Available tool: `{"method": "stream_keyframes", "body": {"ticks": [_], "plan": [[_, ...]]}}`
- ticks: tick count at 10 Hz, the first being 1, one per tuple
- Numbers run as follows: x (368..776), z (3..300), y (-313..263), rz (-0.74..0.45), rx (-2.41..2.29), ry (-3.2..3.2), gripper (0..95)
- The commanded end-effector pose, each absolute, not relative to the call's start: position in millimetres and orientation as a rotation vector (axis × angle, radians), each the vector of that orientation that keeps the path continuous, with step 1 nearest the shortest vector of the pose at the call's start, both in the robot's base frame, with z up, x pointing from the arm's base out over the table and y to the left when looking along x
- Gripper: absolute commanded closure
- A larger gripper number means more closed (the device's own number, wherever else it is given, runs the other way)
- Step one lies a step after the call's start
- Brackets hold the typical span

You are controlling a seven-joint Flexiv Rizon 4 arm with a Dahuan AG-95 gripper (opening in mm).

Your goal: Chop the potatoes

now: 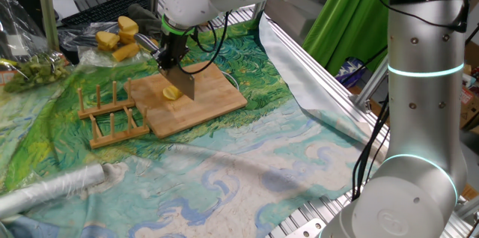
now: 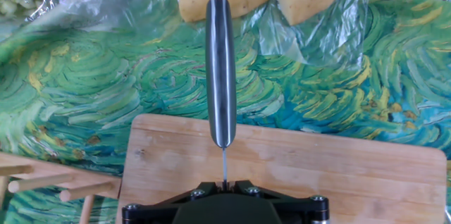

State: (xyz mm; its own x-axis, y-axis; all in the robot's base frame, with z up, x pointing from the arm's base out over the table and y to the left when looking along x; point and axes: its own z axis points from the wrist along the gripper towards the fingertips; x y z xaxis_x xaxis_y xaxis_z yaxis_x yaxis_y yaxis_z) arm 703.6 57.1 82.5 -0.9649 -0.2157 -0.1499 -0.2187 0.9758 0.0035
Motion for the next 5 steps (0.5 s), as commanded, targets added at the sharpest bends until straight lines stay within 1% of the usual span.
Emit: {"method": "stream_keyframes", "body": {"ticks": [1, 5], "plan": [[708.5, 86.2, 55.1, 0.024, -0.341, 2.970, 95.0], [711.9, 85.5, 52.9, 0.024, -0.359, 2.971, 95.0]]}}
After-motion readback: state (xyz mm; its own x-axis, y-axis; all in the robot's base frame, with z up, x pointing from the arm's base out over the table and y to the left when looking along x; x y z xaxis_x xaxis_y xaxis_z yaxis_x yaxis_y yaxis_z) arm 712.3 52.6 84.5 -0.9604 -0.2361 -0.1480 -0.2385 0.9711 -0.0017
